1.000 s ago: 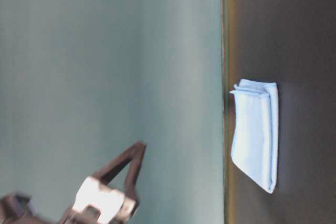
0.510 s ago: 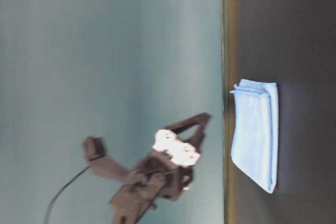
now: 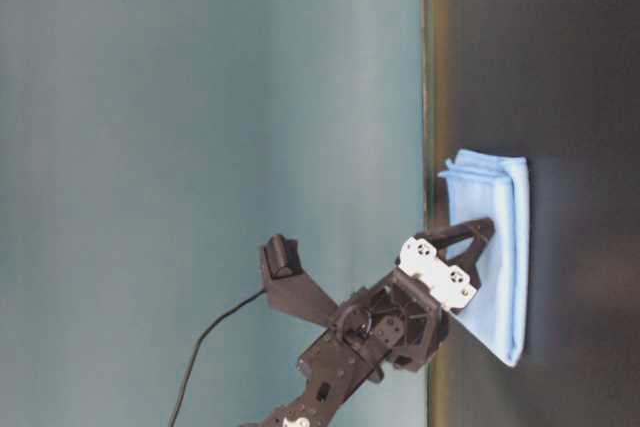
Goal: Push a blue cloth with the left arm to wipe the desk.
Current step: 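Reach the left gripper forward and lower it onto the blue cloth, then press the left gripper on the cloth and drag it toward the near-left corner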
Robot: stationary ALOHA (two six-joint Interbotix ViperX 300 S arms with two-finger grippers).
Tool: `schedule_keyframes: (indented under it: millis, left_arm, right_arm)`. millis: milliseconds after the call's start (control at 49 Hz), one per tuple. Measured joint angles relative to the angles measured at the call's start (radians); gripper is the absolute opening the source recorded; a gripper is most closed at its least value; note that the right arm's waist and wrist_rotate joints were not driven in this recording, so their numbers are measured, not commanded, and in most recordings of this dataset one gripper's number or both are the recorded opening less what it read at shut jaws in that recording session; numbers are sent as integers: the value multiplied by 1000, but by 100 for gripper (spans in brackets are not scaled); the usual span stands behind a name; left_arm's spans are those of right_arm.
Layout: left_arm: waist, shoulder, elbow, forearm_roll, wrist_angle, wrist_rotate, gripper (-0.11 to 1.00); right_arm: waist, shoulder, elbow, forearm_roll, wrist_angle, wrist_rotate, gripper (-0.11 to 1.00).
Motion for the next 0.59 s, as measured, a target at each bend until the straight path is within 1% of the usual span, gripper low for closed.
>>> schedule_keyframes:
  millis: [122,306,428,592]
  left_arm:
    - [2,6,8,0,-5,-6,86]
    - [-15,-11,46,0,-11,-8,86]
    - [-54,-52,103,0,-12,-9,86]
    - [-126,-110,189,0,-32,-9,86]
  right_arm:
    - [2,-2,11,0,-2,0,-2]
    - [2,-8,12,0,0,0,-2]
    - [0,-11,14,-2,-2,0,-2]
    - [2,-12,14,-2,-11,0,-2]
